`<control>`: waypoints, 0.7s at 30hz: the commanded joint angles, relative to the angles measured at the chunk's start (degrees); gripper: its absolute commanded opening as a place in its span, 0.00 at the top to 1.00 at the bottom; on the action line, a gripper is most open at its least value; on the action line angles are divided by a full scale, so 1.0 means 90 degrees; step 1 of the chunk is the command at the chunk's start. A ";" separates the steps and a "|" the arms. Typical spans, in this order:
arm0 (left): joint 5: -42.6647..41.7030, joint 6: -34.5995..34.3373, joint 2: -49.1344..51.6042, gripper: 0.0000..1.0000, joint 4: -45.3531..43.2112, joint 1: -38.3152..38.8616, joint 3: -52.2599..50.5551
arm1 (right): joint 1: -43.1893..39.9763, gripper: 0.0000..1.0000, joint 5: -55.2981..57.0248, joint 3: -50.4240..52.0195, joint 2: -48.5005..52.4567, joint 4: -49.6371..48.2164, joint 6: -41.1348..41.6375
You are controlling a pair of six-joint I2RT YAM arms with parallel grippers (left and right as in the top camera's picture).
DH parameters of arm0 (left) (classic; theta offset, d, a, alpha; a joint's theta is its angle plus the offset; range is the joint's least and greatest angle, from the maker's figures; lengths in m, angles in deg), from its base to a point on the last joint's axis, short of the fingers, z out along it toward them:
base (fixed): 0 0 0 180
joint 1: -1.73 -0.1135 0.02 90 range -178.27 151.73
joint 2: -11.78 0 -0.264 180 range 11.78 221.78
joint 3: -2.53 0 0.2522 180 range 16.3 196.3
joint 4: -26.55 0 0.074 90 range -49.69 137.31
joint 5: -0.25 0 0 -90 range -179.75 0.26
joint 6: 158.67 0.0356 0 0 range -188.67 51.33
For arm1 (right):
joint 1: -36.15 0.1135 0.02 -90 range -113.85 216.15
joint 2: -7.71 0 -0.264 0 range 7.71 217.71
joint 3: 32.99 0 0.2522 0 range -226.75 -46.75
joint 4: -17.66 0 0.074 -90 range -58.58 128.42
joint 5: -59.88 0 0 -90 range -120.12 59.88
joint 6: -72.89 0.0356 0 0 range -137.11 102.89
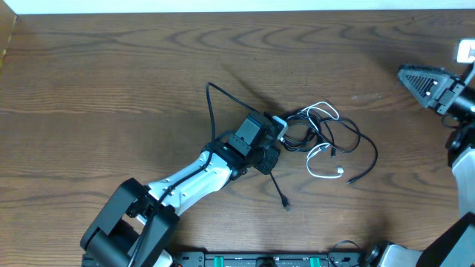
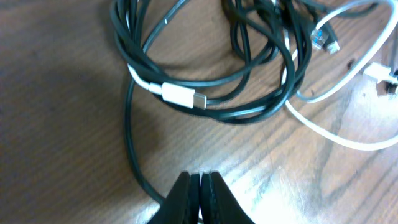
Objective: Untangle cables
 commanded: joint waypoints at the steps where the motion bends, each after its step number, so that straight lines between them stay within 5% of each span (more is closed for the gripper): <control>1: 0.0078 -0.0039 0.0070 0.92 0.0017 -0.0015 -0.0027 | 0.0245 0.36 0.0576 -0.0015 0.0277 0.0937 -0.1433; 5: 0.0078 -0.0039 0.0070 0.92 0.0019 -0.0015 -0.0027 | 0.0682 0.23 0.1727 -0.0015 0.0566 0.2613 -0.2810; 10: 0.0080 -0.0039 0.0070 0.92 0.0022 -0.0015 -0.0027 | 0.1406 0.22 0.2858 -0.0015 0.0695 0.4277 -0.2953; 14: 0.0083 -0.0039 0.0070 0.92 0.0017 -0.0015 -0.0027 | 0.2069 0.13 0.3058 -0.0015 0.0695 0.4762 -0.2154; 21: 0.0078 -0.0058 0.0070 0.92 0.0019 -0.0015 -0.0027 | 0.2985 0.01 0.5829 -0.0015 0.0719 0.5447 -0.0032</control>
